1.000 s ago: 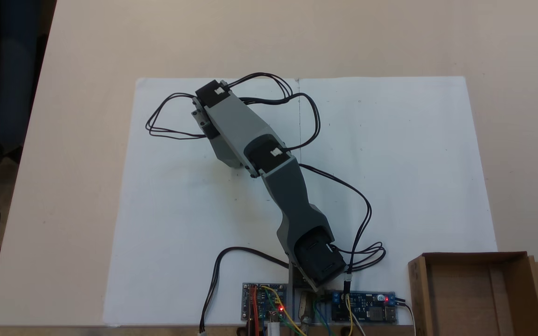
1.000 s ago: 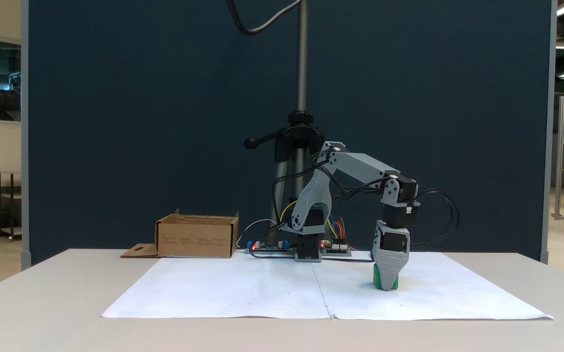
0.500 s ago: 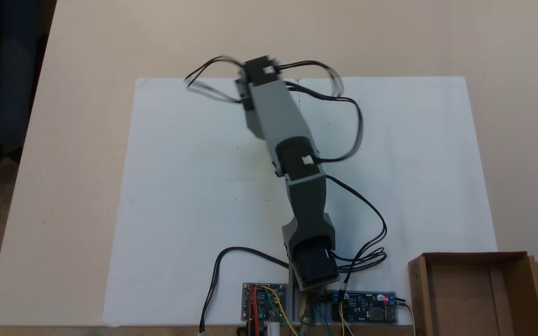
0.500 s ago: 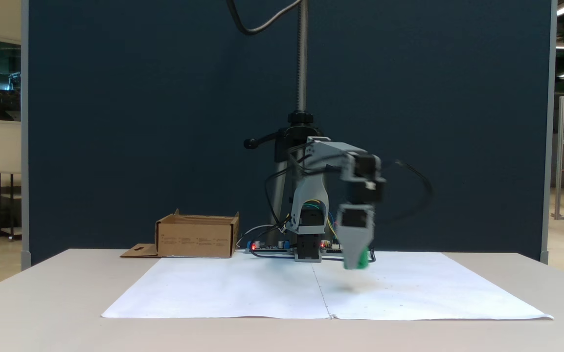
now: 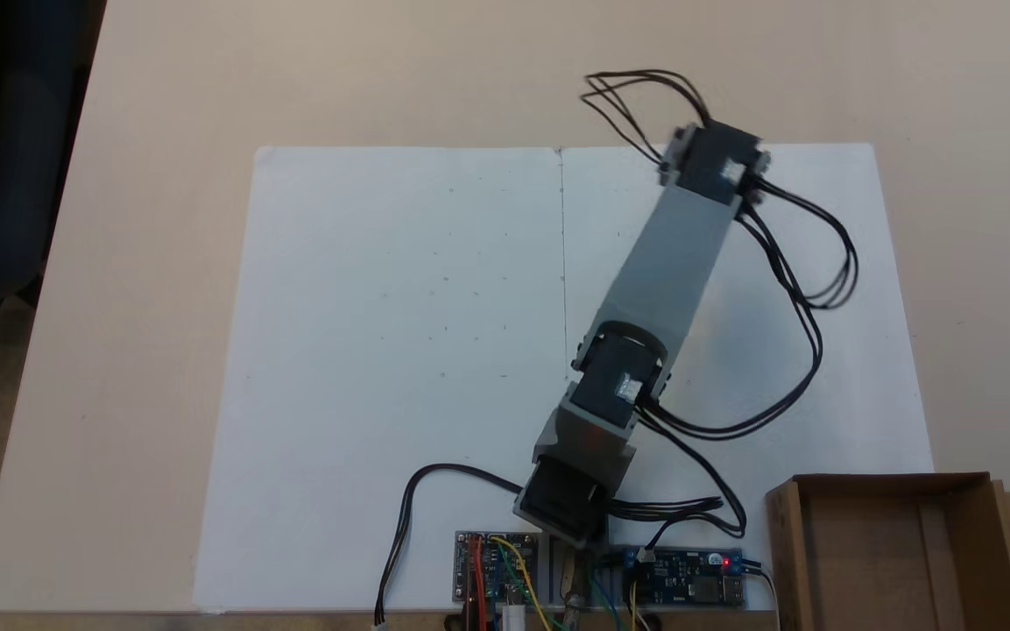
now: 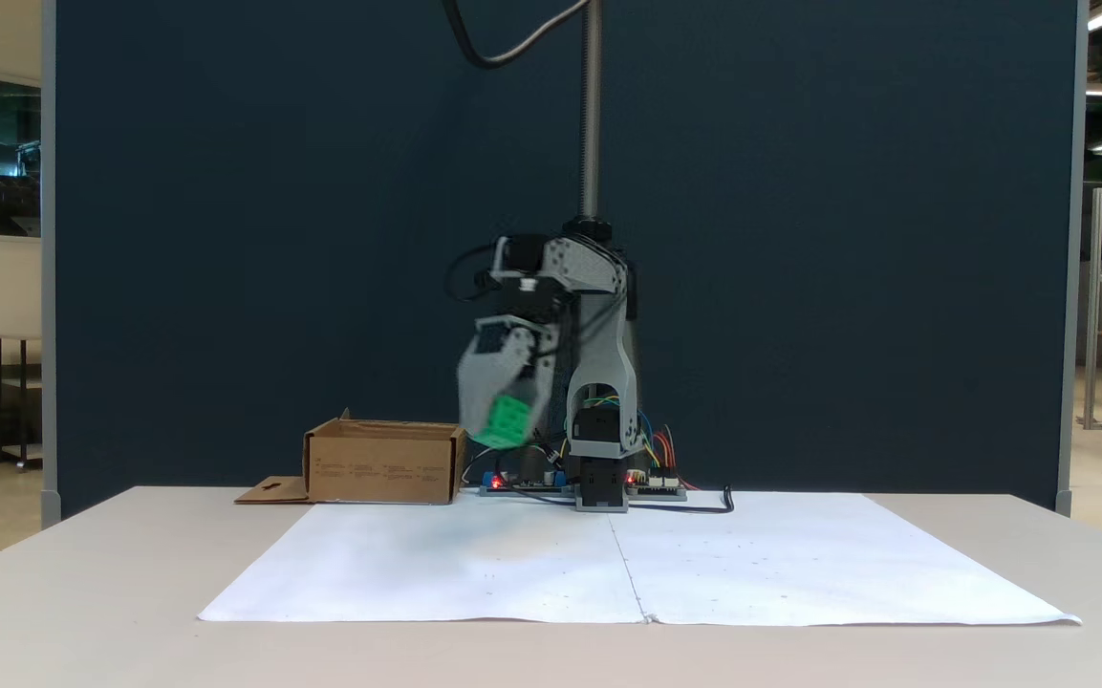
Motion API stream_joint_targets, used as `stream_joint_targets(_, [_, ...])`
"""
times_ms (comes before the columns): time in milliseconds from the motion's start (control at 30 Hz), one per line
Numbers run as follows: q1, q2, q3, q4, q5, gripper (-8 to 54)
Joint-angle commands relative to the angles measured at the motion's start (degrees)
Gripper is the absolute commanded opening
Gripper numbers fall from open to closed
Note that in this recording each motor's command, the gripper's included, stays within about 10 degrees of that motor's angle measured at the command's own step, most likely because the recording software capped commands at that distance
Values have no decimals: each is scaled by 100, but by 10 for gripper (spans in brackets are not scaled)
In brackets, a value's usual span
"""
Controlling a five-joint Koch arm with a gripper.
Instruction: Grasp a green dice and put it in the bin.
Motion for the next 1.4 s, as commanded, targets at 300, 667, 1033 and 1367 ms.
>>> stream_joint_targets(300, [3067, 387, -97, -70, -2522, 123])
stream_joint_targets(667, [5440, 650, -105, -88, -3463, 123])
stream_joint_targets(1033, [6829, 176, -97, -580, -4263, 123])
stream_joint_targets(1367, [7128, -642, -88, -1257, -4430, 123])
